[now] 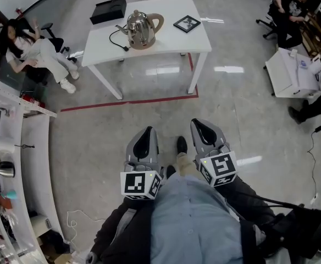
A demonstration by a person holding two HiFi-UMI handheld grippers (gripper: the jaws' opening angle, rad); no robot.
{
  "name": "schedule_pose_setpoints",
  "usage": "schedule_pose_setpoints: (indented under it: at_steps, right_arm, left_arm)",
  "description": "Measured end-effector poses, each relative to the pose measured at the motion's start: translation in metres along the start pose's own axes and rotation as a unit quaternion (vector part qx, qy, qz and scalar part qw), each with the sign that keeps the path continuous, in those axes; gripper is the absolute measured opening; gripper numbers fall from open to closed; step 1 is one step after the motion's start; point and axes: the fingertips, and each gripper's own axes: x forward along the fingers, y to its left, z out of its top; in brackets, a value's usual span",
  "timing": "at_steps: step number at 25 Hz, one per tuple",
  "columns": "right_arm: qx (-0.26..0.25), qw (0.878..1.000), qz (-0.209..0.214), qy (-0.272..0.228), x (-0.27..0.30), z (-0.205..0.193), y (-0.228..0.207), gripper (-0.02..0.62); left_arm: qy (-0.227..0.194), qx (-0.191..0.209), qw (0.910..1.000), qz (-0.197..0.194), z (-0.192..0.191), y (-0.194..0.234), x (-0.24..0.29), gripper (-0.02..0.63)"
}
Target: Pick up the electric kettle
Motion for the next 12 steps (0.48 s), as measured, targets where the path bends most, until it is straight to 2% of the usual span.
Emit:
schedule_pose_setpoints:
  at_steps: [8,12]
  right_arm:
    - [0.025,0.999,0.023,0.005,0.063,0.006,-0.038,0.025]
    - [0.027,0.999,0.035,-0.005,0.099,0.019,-0.066,0.025]
  left_arm:
    - [0.028,0.011,0.9992,0.027,0.001,0.021,0.061,0.002]
    - [0.022,0.025,0.9991,0.027,0.016,0.025,0.107,0.002]
